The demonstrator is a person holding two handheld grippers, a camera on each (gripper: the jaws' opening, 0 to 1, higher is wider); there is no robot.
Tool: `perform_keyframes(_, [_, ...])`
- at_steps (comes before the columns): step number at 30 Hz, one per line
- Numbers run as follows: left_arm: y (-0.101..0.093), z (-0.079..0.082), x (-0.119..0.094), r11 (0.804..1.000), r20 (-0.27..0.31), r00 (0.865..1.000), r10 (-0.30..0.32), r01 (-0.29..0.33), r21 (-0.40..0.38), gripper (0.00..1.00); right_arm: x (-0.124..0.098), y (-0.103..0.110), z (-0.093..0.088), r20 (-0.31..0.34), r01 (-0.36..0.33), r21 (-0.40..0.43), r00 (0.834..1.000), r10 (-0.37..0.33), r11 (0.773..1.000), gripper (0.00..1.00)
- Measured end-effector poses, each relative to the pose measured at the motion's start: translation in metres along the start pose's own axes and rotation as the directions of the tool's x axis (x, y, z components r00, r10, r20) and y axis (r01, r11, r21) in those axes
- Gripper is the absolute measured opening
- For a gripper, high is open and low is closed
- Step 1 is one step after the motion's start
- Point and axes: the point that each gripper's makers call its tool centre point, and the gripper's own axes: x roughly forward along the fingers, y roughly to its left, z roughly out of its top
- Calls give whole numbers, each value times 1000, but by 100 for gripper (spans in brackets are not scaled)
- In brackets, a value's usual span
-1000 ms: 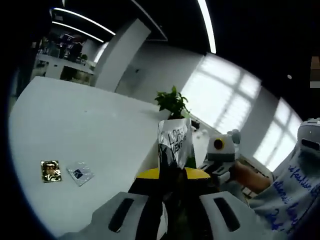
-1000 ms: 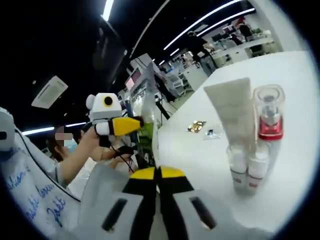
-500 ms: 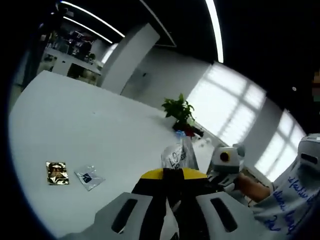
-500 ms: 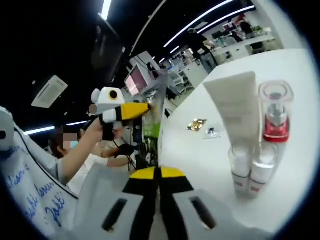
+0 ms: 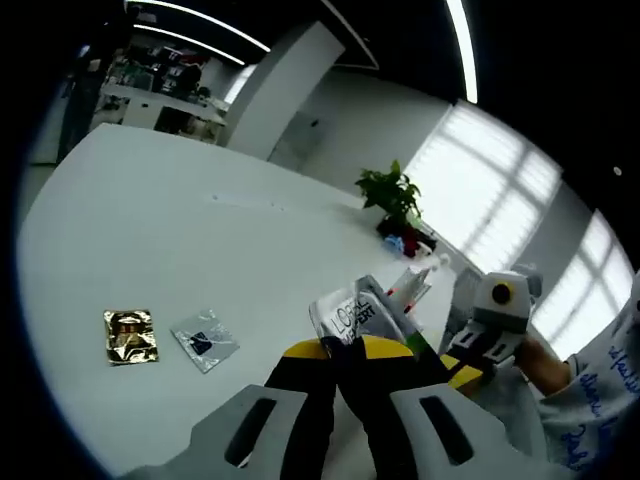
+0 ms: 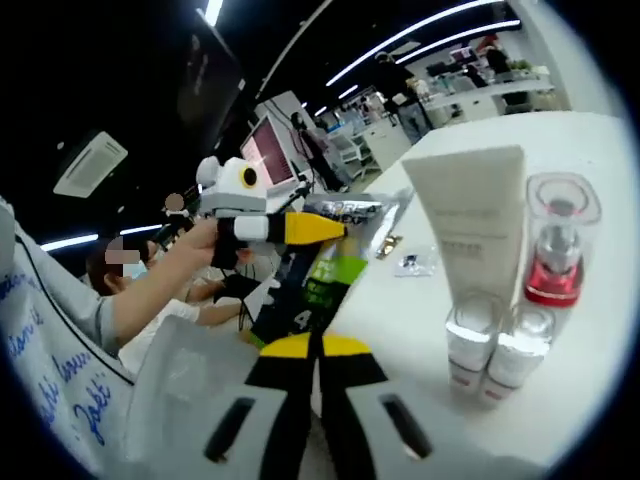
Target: Arrange the skincare products in the storage area until every visible bottle or jar stands upright without overlapping.
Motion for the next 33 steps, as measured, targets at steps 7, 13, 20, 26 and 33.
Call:
perform_keyframes(7, [12,-16,14,999,-66,996,52,-51,15,4,9,-10,-11,-80,44,-76,996,-50,996,1])
perform_keyframes(13, [29,-28,24,997,-130,988,83,-81,21,4,15,-22,-24,-128,75,-105,988,-88,992,1])
perform_keyframes(20, [34,-42,37,995,-189,977,98,-95,21,1,19,-33,-37,-207,100,-161,969,-133,982,2])
perform_keyframes(26, [34,-49,42,996,-209,974,90,-92,3,0,19,-40,-46,-246,111,-171,957,-151,979,3])
perform_keyframes(33, [45,-59,43,988,-238,960,147,-151,1,0,15,-53,-66,-330,136,-225,921,-207,965,2])
